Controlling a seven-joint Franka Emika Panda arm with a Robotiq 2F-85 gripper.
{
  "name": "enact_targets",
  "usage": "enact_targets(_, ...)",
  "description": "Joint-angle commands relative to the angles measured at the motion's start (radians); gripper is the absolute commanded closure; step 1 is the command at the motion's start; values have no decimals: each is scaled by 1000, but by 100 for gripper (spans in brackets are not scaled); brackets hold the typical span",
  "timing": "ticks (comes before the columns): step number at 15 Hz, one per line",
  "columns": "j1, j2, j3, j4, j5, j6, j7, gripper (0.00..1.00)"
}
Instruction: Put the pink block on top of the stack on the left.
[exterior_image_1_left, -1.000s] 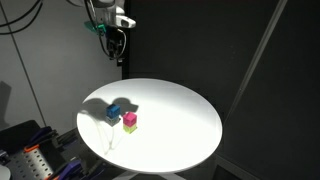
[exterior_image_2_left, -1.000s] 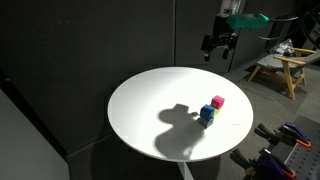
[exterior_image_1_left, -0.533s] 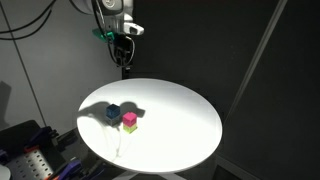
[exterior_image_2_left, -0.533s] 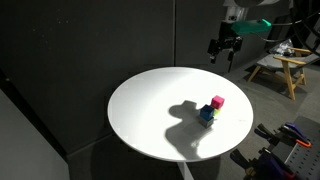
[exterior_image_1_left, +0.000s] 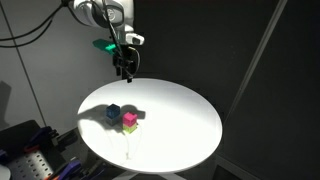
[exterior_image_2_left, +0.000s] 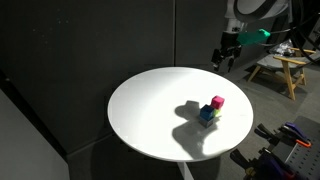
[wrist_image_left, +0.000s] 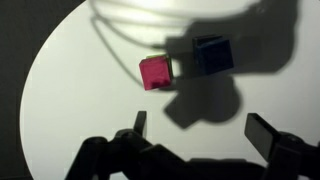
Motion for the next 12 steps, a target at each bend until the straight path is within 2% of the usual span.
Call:
enact_targets(1,-9,9,-17,-12,2,3,-135,0)
enact_targets(7,-17,25,-36,-13,-14,4,-275,0)
enact_targets(12,-24,43,-44,-21,-47,48,-251,0)
